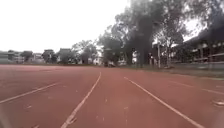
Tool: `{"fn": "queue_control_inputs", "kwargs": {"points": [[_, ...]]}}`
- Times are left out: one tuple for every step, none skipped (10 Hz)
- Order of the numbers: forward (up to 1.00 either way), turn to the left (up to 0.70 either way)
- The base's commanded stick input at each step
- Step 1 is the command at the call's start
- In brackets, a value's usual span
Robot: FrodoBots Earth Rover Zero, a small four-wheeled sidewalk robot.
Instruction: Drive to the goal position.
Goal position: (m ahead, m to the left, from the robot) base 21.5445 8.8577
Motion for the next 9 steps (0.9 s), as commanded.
{"fn": "queue_control_inputs", "kwargs": {"points": [[0.45,0.00],[0.45,0.00],[0.45,0.00],[0.45,0.00],[0.45,0.00],[0.45,0.00],[0.45,0.00],[0.45,0.00],[0.45,0.00]]}}
